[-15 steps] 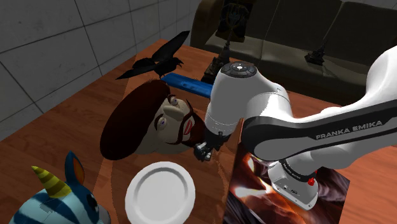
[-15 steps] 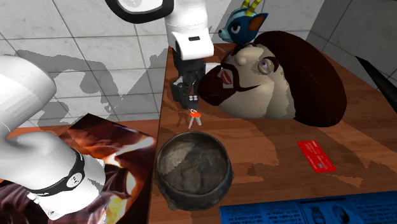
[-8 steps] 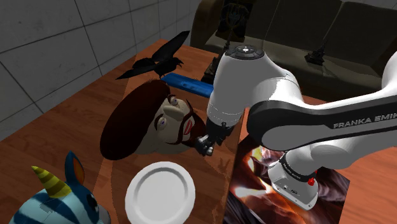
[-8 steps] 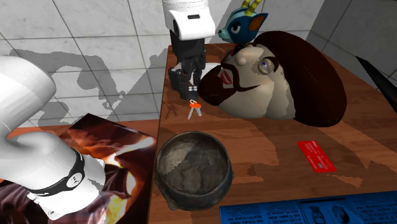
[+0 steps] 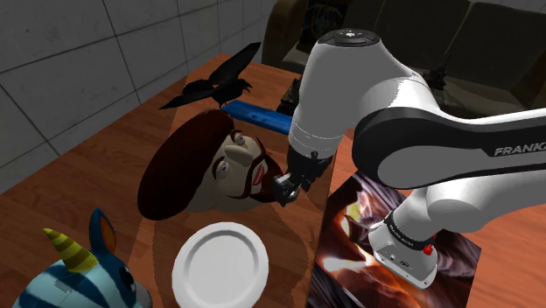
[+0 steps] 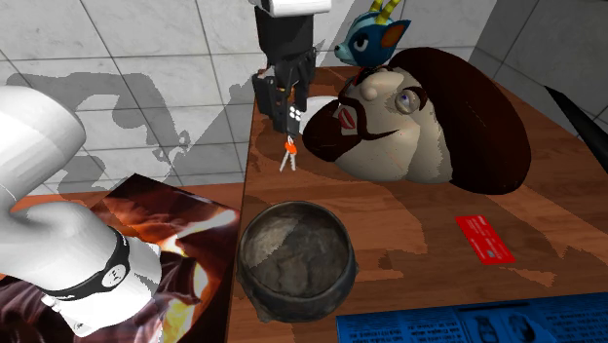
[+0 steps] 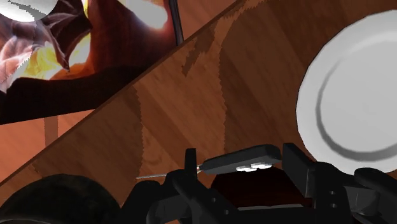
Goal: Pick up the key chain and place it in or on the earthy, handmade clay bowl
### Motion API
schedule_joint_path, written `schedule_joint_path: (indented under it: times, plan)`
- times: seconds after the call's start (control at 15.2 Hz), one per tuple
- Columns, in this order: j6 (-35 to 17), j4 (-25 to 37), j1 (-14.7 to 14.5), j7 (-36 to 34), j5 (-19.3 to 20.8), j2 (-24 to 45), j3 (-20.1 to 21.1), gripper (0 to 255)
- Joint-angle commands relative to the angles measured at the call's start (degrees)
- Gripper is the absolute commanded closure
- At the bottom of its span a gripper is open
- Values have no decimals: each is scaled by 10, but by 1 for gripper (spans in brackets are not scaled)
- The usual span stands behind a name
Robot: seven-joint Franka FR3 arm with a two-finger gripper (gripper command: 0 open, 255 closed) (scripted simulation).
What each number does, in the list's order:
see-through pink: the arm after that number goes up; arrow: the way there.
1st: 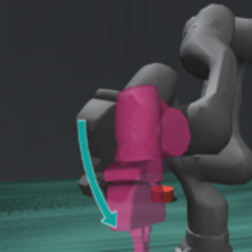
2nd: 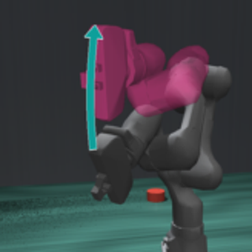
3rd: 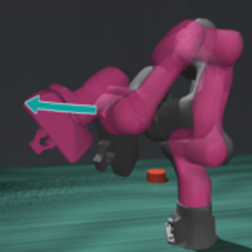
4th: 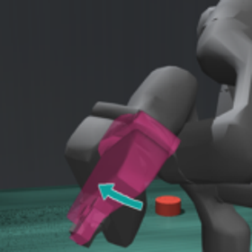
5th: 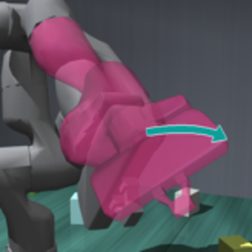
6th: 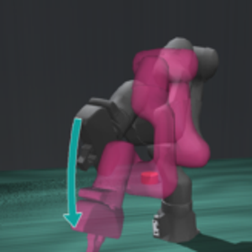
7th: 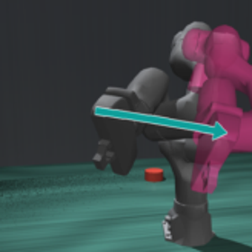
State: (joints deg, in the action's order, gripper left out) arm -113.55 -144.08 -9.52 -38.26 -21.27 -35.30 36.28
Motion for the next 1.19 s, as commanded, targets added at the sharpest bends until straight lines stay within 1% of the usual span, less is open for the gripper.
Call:
schedule_joint_path:
  times: [0.0,0.73,1.12]
  plan:
    - [15,12,2,1,4,-3,-6,255]
    - [101,82,6,-1,21,-18,-33,255]
    - [111,50,27,85,56,-44,-113,255]
